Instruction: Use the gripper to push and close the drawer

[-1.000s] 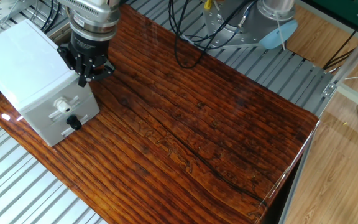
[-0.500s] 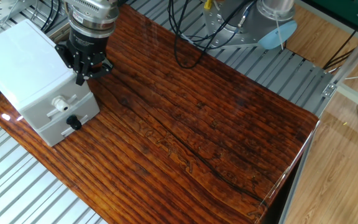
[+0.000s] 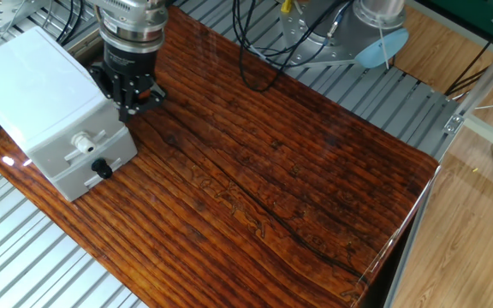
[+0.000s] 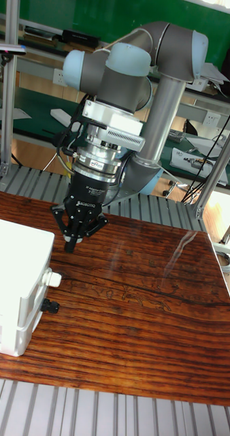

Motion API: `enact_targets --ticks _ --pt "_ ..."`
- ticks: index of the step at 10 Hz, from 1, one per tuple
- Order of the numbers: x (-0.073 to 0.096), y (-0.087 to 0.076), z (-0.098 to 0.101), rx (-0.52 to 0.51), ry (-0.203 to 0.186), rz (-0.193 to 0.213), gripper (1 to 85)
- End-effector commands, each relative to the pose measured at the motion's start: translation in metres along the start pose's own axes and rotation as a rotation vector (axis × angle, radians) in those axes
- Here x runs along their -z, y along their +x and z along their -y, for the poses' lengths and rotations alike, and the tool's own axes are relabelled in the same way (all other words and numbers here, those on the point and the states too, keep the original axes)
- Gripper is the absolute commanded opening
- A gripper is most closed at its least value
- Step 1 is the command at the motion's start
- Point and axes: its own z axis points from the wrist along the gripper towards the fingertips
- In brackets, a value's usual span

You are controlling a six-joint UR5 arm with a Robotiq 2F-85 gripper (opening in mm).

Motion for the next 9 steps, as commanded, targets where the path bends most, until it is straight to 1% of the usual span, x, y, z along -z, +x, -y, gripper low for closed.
enact_targets --ticks 1,2,3,4,5,6,7,9 --pt "0.010 0.004 -0.018 -0.088 -0.064 -0.040 1.0" --pt "0.014 0.009 -0.026 -0.123 -0.084 -0.068 1.0" --pt "0.015 0.010 -0.032 -0.149 -0.100 -0.081 1.0" --pt "0.015 0.010 -0.033 -0.158 -0.094 -0.084 1.0" --pt "0.017 0.010 -0.046 -0.209 -0.135 -0.091 1.0" --pt "0.018 0.010 -0.050 -0.227 -0.148 -0.097 1.0" --pt "0.017 0.012 -0.045 -0.213 -0.123 -0.100 1.0" --pt "0.016 0.011 -0.043 -0.199 -0.114 -0.098 1.0"
